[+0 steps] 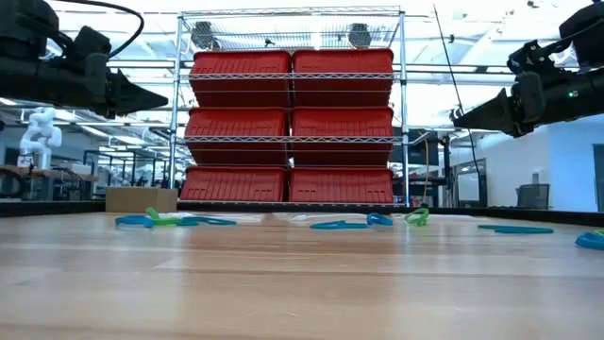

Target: Sort rubber bands

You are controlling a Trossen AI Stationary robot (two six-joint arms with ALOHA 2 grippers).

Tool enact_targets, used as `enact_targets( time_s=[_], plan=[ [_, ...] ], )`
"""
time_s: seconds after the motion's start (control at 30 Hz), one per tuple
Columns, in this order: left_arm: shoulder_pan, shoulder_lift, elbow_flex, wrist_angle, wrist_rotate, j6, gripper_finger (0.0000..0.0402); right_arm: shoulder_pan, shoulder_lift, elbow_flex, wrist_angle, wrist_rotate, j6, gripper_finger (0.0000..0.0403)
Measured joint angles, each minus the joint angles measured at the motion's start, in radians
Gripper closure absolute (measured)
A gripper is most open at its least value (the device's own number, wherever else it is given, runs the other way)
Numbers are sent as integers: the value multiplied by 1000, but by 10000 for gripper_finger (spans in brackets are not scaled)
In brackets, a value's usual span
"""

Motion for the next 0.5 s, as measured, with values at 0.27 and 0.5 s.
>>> enact_targets(
  time_s=[0.27, 0.5],
  plan=[
    [0, 0, 0, 0, 0, 0, 384, 0, 1, 0, 399, -45, -32, 403],
    [0, 0, 0, 0, 0, 0, 384, -60, 126, 78, 151, 75, -2, 401]
  ],
)
